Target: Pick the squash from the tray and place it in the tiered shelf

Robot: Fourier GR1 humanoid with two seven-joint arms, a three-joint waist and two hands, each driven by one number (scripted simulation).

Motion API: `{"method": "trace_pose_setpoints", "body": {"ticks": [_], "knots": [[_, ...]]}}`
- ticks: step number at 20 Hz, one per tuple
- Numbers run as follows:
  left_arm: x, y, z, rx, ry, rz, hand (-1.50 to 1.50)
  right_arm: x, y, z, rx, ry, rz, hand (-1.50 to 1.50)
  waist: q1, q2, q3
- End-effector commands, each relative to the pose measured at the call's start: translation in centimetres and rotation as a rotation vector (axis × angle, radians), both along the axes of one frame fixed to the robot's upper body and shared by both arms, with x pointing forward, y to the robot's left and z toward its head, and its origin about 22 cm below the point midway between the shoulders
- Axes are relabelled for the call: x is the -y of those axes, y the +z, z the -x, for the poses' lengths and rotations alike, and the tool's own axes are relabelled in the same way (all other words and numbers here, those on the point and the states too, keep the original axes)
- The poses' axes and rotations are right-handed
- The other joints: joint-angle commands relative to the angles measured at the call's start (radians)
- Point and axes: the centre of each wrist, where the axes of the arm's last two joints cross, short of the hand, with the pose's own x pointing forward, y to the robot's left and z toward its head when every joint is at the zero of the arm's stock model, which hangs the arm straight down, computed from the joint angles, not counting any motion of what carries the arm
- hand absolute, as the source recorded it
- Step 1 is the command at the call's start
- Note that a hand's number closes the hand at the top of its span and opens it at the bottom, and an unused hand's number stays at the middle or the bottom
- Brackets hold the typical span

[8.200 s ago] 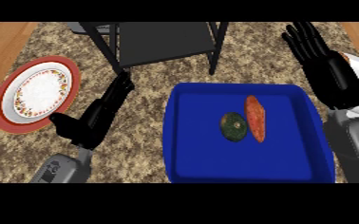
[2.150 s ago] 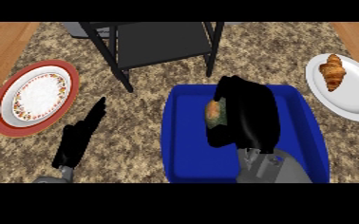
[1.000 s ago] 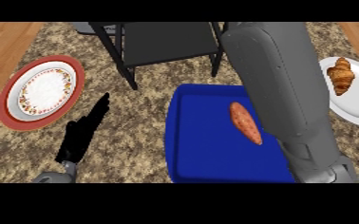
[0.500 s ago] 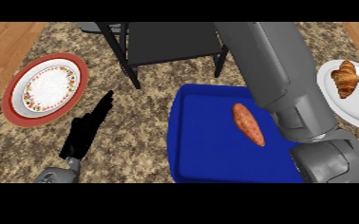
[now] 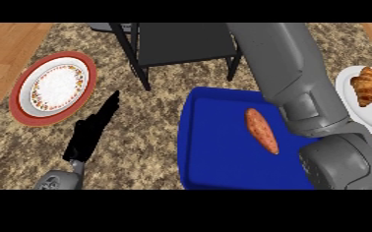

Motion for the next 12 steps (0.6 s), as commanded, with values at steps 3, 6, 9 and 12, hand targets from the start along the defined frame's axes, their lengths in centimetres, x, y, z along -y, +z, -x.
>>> {"method": "trace_pose_setpoints", "body": {"ticks": [3,6,9,12], "knots": [[1.3,0.0,-0.5,-0.002,-0.034,0.017,0.0,0.8,-4.2,-0.6,-0.127,0.008,-0.464,-1.5,0.029,0.03,0.003],[0.8,0.2,-1.0,0.006,-0.029,0.003,0.0,1.5,-3.6,-0.7,-0.032,0.007,-0.615,-1.5,0.036,0.037,0.002],[1.3,-0.6,0.0,0.01,-0.005,0.005,0.0,2.8,-5.4,-0.9,0.079,0.001,-0.678,-1.5,0.015,0.029,0.003],[1.6,-0.2,0.0,-0.011,-0.003,0.008,0.0,2.1,-3.1,-0.9,0.225,-0.042,-0.702,-1.5,0.004,0.022,0.002]]}}
